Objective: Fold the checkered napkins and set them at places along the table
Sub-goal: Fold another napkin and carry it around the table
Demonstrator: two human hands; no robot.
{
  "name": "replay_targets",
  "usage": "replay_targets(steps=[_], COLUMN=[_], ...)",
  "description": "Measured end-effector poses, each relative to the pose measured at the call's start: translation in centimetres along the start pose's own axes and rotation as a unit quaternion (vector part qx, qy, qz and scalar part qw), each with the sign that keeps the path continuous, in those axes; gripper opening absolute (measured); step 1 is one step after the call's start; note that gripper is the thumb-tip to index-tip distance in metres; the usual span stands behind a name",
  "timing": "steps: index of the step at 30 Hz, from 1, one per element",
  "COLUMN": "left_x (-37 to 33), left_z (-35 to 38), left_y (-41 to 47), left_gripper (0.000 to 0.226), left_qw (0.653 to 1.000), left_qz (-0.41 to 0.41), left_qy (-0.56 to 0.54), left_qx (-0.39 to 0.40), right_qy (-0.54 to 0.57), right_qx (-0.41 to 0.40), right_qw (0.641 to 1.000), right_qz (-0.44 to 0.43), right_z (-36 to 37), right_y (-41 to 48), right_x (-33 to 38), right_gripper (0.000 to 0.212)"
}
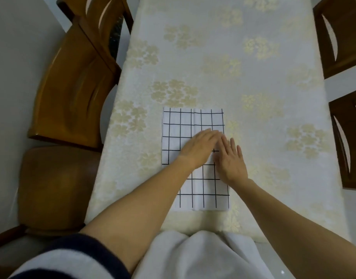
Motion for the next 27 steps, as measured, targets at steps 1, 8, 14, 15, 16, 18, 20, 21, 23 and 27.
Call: replay_targets(steps=[1, 8, 14, 15, 16, 18, 20, 21, 23, 27], left_x=[-0.8, -2.2, -0.3, 0.0, 0.1, 0.3, 0.7, 0.9, 1.2, 1.8], left_z=[0.1, 0.6, 2.2, 2.6, 2.8, 2.9, 2.6, 2.3, 1.7, 0.5], left_y=[1.1, 4.5, 4.9, 5.0, 5.0, 5.2, 5.7, 6.1, 7.3, 9.6], left_gripper=[0.070, 0.073, 0.072, 0.064, 0.059, 0.061, 0.064, 0.065, 0.066, 0.068], left_qw=[0.999, 0.982, 0.975, 0.972, 0.969, 0.963, 0.960, 0.958, 0.955, 0.952], left_qz=[0.018, 0.028, 0.027, 0.028, 0.027, 0.022, 0.014, 0.009, 0.000, -0.010], left_qy=[0.032, 0.107, 0.133, 0.148, 0.163, 0.190, 0.210, 0.217, 0.224, 0.221], left_qx=[0.033, 0.152, 0.178, 0.182, 0.184, 0.187, 0.187, 0.187, 0.194, 0.210], right_qy=[0.007, 0.049, 0.034, 0.030, 0.028, 0.021, -0.003, -0.015, -0.028, -0.039], right_qx=[0.006, -0.001, -0.029, -0.029, -0.027, -0.019, -0.014, -0.010, -0.001, 0.004], right_qw=[1.000, 0.999, 0.999, 0.999, 0.999, 0.999, 0.999, 0.999, 0.999, 0.998], right_qz=[0.000, -0.008, -0.022, -0.024, -0.025, -0.026, -0.035, -0.040, -0.047, -0.056], right_z=[0.2, 1.1, 2.9, 3.4, 3.8, 4.5, 5.0, 5.3, 5.6, 5.6], right_y=[0.1, 0.2, -2.0, -2.9, -4.0, -6.3, -8.8, -9.9, -11.7, -13.1], right_x=[-0.2, -0.5, -1.6, -2.1, -2.4, -3.2, -4.0, -4.4, -5.0, -5.5], right_gripper=[0.061, 0.063, 0.066, 0.066, 0.066, 0.067, 0.068, 0.068, 0.069, 0.072])
Point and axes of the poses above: each hand's wrist, its own y-axis towards the middle knuckle, its own z-axis out of the palm, x = y × z, the point moved 1 cm from there along y, towards the middle knuckle, and after that the axes turned 2 degrees about z, right-handed, at the moved point
